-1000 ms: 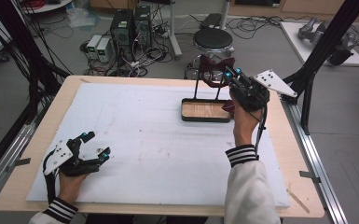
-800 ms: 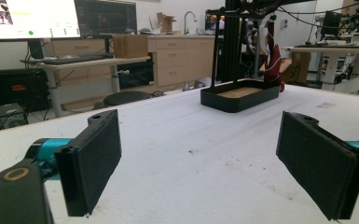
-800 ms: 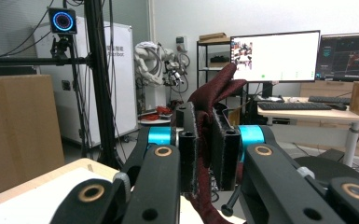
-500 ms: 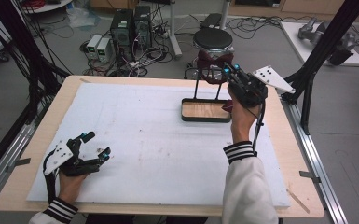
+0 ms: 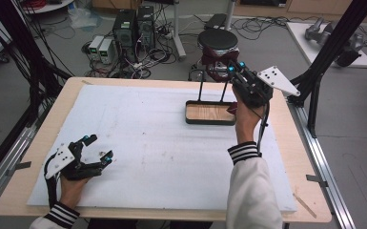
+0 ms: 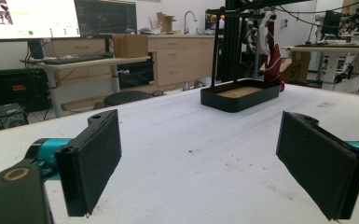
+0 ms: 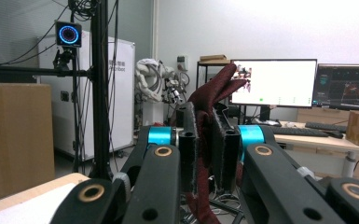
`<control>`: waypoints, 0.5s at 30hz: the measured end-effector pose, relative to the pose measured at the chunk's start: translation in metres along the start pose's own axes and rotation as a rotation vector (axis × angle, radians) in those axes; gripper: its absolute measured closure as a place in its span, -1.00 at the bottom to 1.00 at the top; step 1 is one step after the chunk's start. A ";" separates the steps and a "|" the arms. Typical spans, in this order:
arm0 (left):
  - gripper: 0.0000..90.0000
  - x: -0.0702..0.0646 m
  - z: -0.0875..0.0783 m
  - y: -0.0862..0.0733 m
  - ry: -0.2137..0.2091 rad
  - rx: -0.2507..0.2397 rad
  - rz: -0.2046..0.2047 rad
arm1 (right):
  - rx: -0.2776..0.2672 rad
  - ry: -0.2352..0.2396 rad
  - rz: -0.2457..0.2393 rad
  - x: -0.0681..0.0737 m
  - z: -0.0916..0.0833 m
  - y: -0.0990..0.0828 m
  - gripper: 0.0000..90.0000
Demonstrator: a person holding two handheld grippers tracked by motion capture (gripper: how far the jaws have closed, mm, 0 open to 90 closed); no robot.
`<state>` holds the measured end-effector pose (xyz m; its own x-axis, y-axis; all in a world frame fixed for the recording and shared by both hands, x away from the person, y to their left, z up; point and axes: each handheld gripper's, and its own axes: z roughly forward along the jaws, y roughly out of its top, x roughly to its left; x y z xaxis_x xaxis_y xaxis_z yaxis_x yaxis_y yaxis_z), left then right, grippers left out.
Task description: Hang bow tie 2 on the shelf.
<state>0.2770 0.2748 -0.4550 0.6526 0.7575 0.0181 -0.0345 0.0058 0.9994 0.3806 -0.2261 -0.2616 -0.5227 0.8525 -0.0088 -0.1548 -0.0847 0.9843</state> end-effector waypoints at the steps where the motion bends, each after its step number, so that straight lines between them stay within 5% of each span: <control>1: -0.68 0.000 0.000 0.000 -0.001 0.002 0.000 | -0.008 0.002 0.002 -0.001 0.001 -0.001 0.85; 12: -0.68 0.000 0.000 0.000 0.001 0.002 0.001 | 0.022 -0.021 -0.029 -0.007 0.009 -0.008 0.85; 15: -0.68 0.000 0.000 0.000 0.002 0.001 0.002 | 0.071 -0.017 -0.028 -0.008 0.012 -0.012 0.84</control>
<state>0.2770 0.2747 -0.4551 0.6514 0.7585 0.0202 -0.0353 0.0037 0.9994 0.3966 -0.2255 -0.2712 -0.5046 0.8627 -0.0339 -0.1092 -0.0248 0.9937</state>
